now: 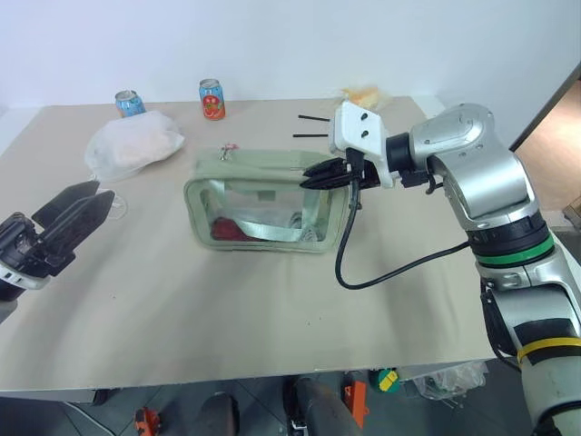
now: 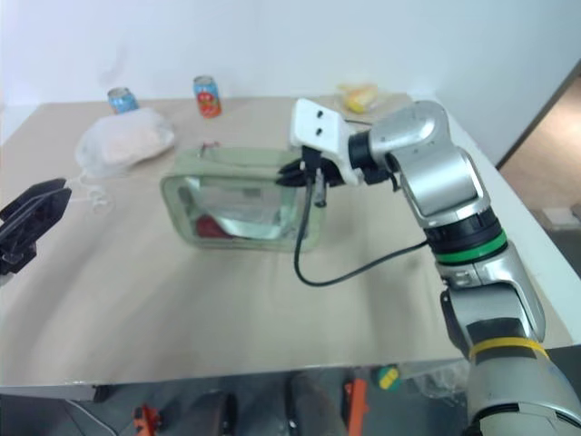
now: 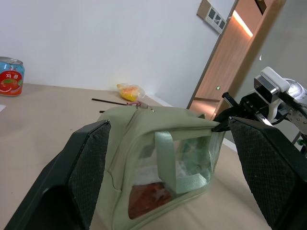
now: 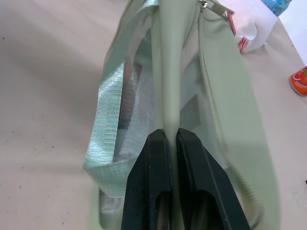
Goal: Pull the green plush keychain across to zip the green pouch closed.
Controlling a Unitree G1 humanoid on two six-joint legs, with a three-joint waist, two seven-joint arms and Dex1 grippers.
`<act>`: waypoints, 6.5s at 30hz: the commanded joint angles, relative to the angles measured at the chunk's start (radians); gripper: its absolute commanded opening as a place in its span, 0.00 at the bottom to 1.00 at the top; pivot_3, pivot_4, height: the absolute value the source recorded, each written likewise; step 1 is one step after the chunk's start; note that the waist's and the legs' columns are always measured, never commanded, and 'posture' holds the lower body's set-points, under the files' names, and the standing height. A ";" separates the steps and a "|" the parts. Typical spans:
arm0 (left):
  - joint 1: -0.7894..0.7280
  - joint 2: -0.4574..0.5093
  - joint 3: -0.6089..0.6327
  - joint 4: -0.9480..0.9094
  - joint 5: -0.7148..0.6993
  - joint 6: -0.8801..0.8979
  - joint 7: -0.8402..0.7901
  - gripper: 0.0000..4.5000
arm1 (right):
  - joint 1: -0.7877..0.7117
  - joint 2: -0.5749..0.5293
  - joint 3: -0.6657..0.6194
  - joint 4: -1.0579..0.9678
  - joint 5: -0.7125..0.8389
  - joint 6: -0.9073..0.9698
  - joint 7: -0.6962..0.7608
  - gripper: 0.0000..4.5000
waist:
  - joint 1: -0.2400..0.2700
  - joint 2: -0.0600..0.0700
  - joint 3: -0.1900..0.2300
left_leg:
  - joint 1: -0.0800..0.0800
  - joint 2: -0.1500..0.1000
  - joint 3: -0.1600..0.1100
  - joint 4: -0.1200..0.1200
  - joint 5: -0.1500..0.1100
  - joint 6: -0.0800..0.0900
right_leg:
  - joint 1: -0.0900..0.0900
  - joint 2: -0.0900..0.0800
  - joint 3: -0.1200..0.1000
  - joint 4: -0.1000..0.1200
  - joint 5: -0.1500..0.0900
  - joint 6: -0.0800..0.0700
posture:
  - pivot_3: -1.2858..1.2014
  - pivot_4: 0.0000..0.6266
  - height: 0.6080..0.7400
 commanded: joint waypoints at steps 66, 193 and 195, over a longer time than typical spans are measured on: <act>-0.112 0.016 -0.139 0.080 0.134 0.005 -0.026 0.91 | 0.235 -0.033 -0.207 0.065 0.231 0.024 0.026 0.74 | -0.001 0.000 0.000 | 0.002 0.000 0.001 0.000 0.000 0.000 | 0.003 0.004 0.002 -0.001 0.001 0.002 | 0.52 0.24 1.00; -0.737 0.022 -0.576 0.376 0.772 -0.219 -0.433 0.01 | 0.361 -0.049 -0.233 -0.079 0.305 0.069 -0.049 0.00 | 0.000 -0.001 0.000 | 0.001 -0.002 0.001 0.004 0.001 0.002 | 0.004 0.003 0.002 0.000 0.003 0.005 | 0.52 0.24 1.00; -0.733 0.021 -0.576 0.377 0.772 -0.223 -0.434 0.01 | 0.361 -0.052 -0.234 -0.082 0.306 0.071 -0.048 0.00 | 0.000 -0.001 0.000 | 0.001 -0.002 0.001 0.004 0.001 0.002 | 0.004 0.002 0.002 0.000 0.003 0.005 | 0.52 0.24 1.00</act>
